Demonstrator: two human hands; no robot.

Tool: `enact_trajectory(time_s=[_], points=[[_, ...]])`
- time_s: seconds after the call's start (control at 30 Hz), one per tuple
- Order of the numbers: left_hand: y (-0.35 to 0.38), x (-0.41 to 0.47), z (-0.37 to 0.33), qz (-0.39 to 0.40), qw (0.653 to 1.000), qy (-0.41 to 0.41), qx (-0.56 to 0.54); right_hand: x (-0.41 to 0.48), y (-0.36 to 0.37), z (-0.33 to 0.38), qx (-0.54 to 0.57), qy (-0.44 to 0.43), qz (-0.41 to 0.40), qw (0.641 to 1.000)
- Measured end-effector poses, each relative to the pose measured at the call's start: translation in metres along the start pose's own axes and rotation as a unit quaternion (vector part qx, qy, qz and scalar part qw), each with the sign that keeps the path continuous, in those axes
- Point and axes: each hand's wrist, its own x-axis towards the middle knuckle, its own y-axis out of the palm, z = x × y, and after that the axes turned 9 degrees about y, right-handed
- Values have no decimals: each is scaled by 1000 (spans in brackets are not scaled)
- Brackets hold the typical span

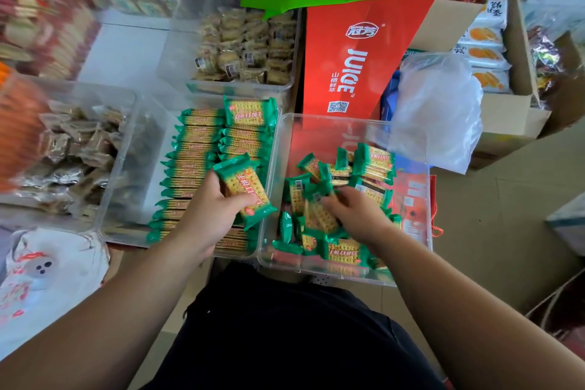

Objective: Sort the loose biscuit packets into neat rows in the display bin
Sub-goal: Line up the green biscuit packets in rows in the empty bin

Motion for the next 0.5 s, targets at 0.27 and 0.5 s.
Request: enact_trajectory(time_s=[0.27, 0.5], points=[[27, 6, -18, 48, 998, 6, -27, -33, -18, 52, 314, -59, 41, 947], [56, 1, -36, 66, 983, -59, -162, -43, 6, 69, 304, -97, 40, 947]])
